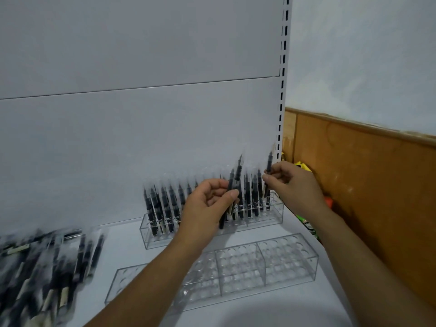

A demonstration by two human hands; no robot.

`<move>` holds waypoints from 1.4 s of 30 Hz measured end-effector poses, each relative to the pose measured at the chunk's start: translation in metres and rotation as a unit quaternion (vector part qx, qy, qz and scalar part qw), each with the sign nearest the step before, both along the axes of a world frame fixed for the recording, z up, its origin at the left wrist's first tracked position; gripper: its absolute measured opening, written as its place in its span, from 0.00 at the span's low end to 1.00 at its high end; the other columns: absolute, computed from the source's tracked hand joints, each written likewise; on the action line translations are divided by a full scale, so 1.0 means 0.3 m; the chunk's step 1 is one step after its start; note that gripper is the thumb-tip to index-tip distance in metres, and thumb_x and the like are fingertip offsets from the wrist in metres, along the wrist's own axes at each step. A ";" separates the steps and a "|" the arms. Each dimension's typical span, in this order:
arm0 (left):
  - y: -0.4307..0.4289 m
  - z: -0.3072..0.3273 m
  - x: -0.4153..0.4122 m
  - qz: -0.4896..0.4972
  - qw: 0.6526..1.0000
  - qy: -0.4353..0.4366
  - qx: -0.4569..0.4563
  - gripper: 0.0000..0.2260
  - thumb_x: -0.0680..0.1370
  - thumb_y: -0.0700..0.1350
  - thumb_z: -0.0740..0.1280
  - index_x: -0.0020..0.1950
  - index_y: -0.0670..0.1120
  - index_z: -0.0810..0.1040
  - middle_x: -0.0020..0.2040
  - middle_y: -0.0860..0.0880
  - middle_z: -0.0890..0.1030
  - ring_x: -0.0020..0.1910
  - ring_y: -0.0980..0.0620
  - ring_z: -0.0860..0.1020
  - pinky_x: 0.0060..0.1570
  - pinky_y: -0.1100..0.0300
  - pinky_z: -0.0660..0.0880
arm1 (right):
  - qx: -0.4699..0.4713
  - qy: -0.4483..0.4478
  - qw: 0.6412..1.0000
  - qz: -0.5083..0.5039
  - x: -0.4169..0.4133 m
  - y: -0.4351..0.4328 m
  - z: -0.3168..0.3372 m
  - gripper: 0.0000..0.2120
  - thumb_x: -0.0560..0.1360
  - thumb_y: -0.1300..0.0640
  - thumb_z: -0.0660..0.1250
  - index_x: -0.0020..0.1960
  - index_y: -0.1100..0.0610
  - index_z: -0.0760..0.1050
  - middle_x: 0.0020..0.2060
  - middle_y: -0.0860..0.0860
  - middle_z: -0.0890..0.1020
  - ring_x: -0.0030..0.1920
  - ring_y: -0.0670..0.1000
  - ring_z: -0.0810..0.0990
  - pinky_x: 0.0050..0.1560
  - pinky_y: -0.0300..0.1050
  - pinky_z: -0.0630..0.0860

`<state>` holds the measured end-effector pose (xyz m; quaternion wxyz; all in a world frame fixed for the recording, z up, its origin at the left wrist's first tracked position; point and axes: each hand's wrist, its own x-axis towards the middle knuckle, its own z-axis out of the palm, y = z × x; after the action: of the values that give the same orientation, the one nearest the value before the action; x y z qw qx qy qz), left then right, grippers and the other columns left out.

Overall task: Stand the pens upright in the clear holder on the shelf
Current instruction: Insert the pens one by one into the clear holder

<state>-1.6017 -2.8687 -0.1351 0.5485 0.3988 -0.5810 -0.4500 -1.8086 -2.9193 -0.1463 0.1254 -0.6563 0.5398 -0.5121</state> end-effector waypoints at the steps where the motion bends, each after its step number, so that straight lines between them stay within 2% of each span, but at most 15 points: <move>1: 0.000 0.001 0.000 -0.001 1.000 0.002 -0.001 0.09 0.74 0.40 0.70 0.54 0.42 0.77 0.49 0.41 0.83 0.44 0.55 0.83 0.39 0.70 0.76 | 0.012 0.015 1.000 -0.004 -0.001 -0.003 -0.003 0.04 0.75 0.53 0.71 0.48 0.49 0.77 0.39 0.44 0.81 0.42 0.48 0.80 0.46 0.49 0.80; 4: 0.002 0.001 -0.002 -0.004 1.000 0.002 -0.004 0.10 0.74 0.39 0.70 0.55 0.42 0.77 0.49 0.40 0.83 0.43 0.56 0.83 0.38 0.70 0.76 | 0.078 0.090 0.993 -0.014 -0.001 -0.004 -0.012 0.05 0.75 0.49 0.71 0.47 0.48 0.76 0.39 0.42 0.80 0.42 0.46 0.79 0.43 0.47 0.78; 8: -0.001 -0.005 -0.001 0.001 1.000 -0.006 -0.007 0.10 0.74 0.41 0.71 0.55 0.43 0.78 0.49 0.41 0.83 0.46 0.53 0.83 0.41 0.70 0.76 | 0.115 0.171 0.978 -0.043 0.005 0.003 -0.011 0.08 0.74 0.45 0.71 0.40 0.47 0.76 0.38 0.44 0.79 0.38 0.45 0.76 0.35 0.42 0.69; 14: 0.003 0.000 -0.002 0.002 1.000 -0.002 0.000 0.10 0.74 0.41 0.71 0.55 0.44 0.78 0.49 0.42 0.83 0.46 0.53 0.83 0.39 0.70 0.76 | 0.118 0.167 0.978 -0.045 -0.016 0.030 0.005 0.08 0.74 0.44 0.71 0.44 0.48 0.81 0.40 0.43 0.80 0.40 0.45 0.77 0.39 0.45 0.75; 16: 0.005 0.001 -0.001 0.002 1.000 -0.005 0.002 0.10 0.74 0.41 0.71 0.54 0.44 0.78 0.49 0.42 0.83 0.46 0.53 0.83 0.39 0.70 0.76 | 0.077 0.119 0.990 -0.023 -0.017 0.052 0.022 0.08 0.75 0.45 0.70 0.43 0.49 0.81 0.38 0.44 0.81 0.38 0.44 0.77 0.40 0.46 0.76; 20: 0.004 -0.001 -0.001 0.005 1.000 -0.011 0.003 0.09 0.74 0.41 0.71 0.54 0.44 0.78 0.48 0.43 0.83 0.46 0.51 0.83 0.40 0.69 0.77 | 0.046 -0.049 0.987 0.143 0.046 0.111 0.065 0.06 0.73 0.49 0.71 0.44 0.51 0.83 0.37 0.52 0.82 0.40 0.52 0.79 0.41 0.44 0.78; 23: 0.001 -0.005 -0.003 0.000 0.999 -0.034 -0.004 0.08 0.74 0.41 0.72 0.52 0.45 0.79 0.47 0.45 0.83 0.47 0.50 0.83 0.43 0.66 0.79 | 0.049 -0.072 0.978 0.192 0.094 0.124 0.066 0.05 0.73 0.52 0.72 0.46 0.52 0.83 0.34 0.47 0.81 0.35 0.45 0.77 0.36 0.35 0.74; 25: 0.002 -0.006 -0.007 -0.011 0.999 -0.048 -0.010 0.06 0.74 0.40 0.72 0.50 0.46 0.79 0.45 0.47 0.84 0.46 0.50 0.83 0.45 0.64 0.79 | 0.049 -0.062 0.978 0.195 0.107 0.120 0.056 0.03 0.74 0.55 0.72 0.45 0.54 0.82 0.30 0.42 0.78 0.32 0.40 0.73 0.33 0.31 0.69; 28: 0.004 -0.006 -0.007 -0.015 0.999 -0.048 -0.010 0.06 0.74 0.40 0.71 0.50 0.47 0.79 0.43 0.49 0.84 0.45 0.51 0.83 0.46 0.65 0.79 | 0.050 -0.075 0.977 0.192 0.102 0.121 0.057 0.04 0.74 0.56 0.71 0.42 0.56 0.81 0.28 0.43 0.77 0.31 0.42 0.73 0.31 0.33 0.70; 31: -0.001 -0.010 0.001 0.011 0.999 -0.032 -0.002 0.07 0.75 0.41 0.70 0.52 0.46 0.79 0.46 0.47 0.84 0.46 0.53 0.83 0.47 0.65 0.79 | 0.027 -0.183 0.969 0.162 0.073 0.118 0.075 0.04 0.77 0.58 0.68 0.43 0.56 0.79 0.30 0.46 0.80 0.30 0.45 0.76 0.31 0.37 0.73; 33: -0.003 -0.012 0.004 0.021 1.000 -0.023 0.004 0.07 0.76 0.41 0.69 0.53 0.46 0.78 0.46 0.47 0.84 0.46 0.53 0.83 0.48 0.64 0.79 | -0.017 -0.269 0.958 0.096 0.039 0.108 0.084 0.04 0.78 0.59 0.66 0.45 0.57 0.78 0.33 0.49 0.81 0.29 0.44 0.76 0.31 0.39 0.73; 34: -0.004 -0.014 0.004 0.021 0.999 -0.027 0.004 0.07 0.76 0.41 0.69 0.53 0.46 0.78 0.47 0.47 0.84 0.46 0.53 0.83 0.48 0.64 0.79 | -0.044 -0.276 0.959 0.055 0.022 0.101 0.082 0.04 0.78 0.58 0.66 0.46 0.56 0.78 0.34 0.50 0.81 0.29 0.44 0.75 0.31 0.39 0.73; 37: -0.006 -0.016 0.001 0.018 0.999 -0.039 0.005 0.08 0.76 0.42 0.69 0.54 0.46 0.79 0.47 0.47 0.84 0.46 0.54 0.83 0.50 0.63 0.79 | -0.086 -0.183 0.979 -0.042 -0.008 0.065 0.047 0.04 0.78 0.55 0.68 0.46 0.55 0.79 0.35 0.52 0.80 0.31 0.44 0.73 0.31 0.38 0.71; 40: -0.006 -0.016 0.002 0.016 0.999 -0.034 0.007 0.08 0.76 0.42 0.69 0.54 0.47 0.79 0.47 0.47 0.84 0.47 0.53 0.83 0.49 0.63 0.79 | -0.070 -0.094 0.989 -0.086 -0.016 0.034 0.012 0.03 0.76 0.52 0.69 0.46 0.51 0.79 0.36 0.42 0.80 0.33 0.40 0.76 0.33 0.37 0.70; 42: -0.004 -0.017 0.002 0.016 0.999 -0.041 0.004 0.07 0.76 0.43 0.69 0.53 0.48 0.79 0.47 0.48 0.84 0.47 0.53 0.83 0.49 0.63 0.79 | -0.052 -0.042 0.993 -0.100 -0.021 0.024 -0.003 0.03 0.76 0.50 0.69 0.46 0.49 0.78 0.37 0.40 0.79 0.36 0.40 0.77 0.35 0.38 0.71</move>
<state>-1.6012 -2.8700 -0.1401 0.5298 0.4289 -0.5943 -0.4268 -1.8148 -2.9122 -0.1471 0.0625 -0.5826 0.5695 -0.5765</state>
